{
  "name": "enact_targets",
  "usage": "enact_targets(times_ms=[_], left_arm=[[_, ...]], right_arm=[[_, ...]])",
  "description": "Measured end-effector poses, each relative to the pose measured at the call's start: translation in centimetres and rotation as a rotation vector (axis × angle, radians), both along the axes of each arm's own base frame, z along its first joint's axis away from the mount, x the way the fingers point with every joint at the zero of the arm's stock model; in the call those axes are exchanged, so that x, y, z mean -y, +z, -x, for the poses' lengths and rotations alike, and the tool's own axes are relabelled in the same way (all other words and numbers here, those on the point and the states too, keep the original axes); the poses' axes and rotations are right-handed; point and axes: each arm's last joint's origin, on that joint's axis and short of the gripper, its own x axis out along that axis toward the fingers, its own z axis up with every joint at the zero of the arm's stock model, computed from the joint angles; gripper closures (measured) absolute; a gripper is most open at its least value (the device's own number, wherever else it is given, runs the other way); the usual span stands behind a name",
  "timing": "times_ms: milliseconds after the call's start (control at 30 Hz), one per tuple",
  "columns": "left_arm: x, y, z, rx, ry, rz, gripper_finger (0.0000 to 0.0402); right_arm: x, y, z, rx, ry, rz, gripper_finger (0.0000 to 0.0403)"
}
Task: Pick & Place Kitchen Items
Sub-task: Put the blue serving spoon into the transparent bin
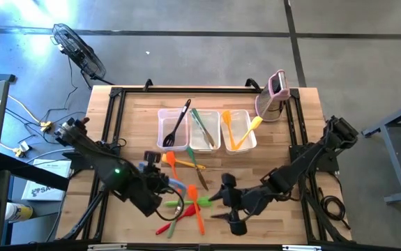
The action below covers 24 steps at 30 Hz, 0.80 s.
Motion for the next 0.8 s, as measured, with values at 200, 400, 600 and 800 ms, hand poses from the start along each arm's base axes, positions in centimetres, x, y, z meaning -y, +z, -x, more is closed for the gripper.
enact_targets(times_ms=[200,400,600,800], left_arm=[[-0.7,5.6,-0.1,0.330,0.112,-0.037,0.0361],[-1.8,10.0,0.0,0.623,0.212,-0.158,0.0361],[-5.7,13.0,-0.3,0.744,0.363,-0.232,0.0361],[-12.2,14.7,0.6,0.737,0.522,-0.233,0.0361]], right_arm=[[-2.1,0.6,1.3,0.077,0.102,0.047,0.0160],[-3.9,0.7,2.7,0.113,0.162,0.085,0.0160],[-4.7,0.8,3.5,0.128,0.150,0.099,0.0160],[-4.5,0.9,3.5,0.176,0.088,0.221,0.0160]])
